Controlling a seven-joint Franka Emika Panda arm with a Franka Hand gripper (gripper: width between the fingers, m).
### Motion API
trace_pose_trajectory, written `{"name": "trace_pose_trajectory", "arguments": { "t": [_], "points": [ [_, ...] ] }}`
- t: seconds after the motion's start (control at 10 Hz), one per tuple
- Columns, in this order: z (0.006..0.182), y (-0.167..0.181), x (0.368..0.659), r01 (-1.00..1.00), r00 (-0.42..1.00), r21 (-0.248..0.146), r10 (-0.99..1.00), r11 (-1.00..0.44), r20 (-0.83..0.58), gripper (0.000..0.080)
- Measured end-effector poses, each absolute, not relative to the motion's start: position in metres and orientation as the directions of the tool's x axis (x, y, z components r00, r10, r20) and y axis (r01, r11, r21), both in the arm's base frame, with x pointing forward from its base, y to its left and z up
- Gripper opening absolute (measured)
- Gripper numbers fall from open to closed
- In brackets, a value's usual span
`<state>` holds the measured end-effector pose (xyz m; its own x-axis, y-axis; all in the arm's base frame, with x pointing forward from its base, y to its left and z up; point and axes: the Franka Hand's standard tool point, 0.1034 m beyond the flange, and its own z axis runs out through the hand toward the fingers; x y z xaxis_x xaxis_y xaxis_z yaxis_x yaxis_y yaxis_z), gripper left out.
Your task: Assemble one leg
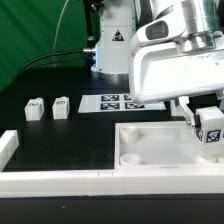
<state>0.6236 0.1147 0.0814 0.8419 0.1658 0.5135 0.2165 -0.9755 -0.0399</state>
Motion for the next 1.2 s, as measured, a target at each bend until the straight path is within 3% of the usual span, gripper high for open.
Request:
{"name": "trace_pose_trajectory", "arguments": {
  "t": [0.6, 0.7, 0.8, 0.9, 1.0, 1.1, 1.2],
  "points": [
    [0.0798, 0.1140, 0.6203, 0.212, 0.805, -0.031, 0.156, -0.977, 0.573, 0.0294],
    [0.0824, 0.1154, 0.6209, 0.214, 0.806, -0.031, 0.159, -0.976, 0.571, 0.0375],
    [0.0846, 0.1171, 0.6211, 0.218, 0.806, -0.031, 0.162, -0.976, 0.569, 0.0375],
    [0.0862, 0.1173, 0.6217, 0.218, 0.805, -0.031, 0.162, -0.975, 0.571, 0.0554],
    [0.0862, 0.1173, 0.6217, 0.218, 0.805, -0.030, 0.162, -0.975, 0.571, 0.0554],
    [0.0861, 0.1172, 0.6217, 0.218, 0.805, -0.030, 0.163, -0.975, 0.571, 0.0633],
    [0.0861, 0.1171, 0.6217, 0.219, 0.805, -0.030, 0.163, -0.975, 0.571, 0.0644]
  ]
}}
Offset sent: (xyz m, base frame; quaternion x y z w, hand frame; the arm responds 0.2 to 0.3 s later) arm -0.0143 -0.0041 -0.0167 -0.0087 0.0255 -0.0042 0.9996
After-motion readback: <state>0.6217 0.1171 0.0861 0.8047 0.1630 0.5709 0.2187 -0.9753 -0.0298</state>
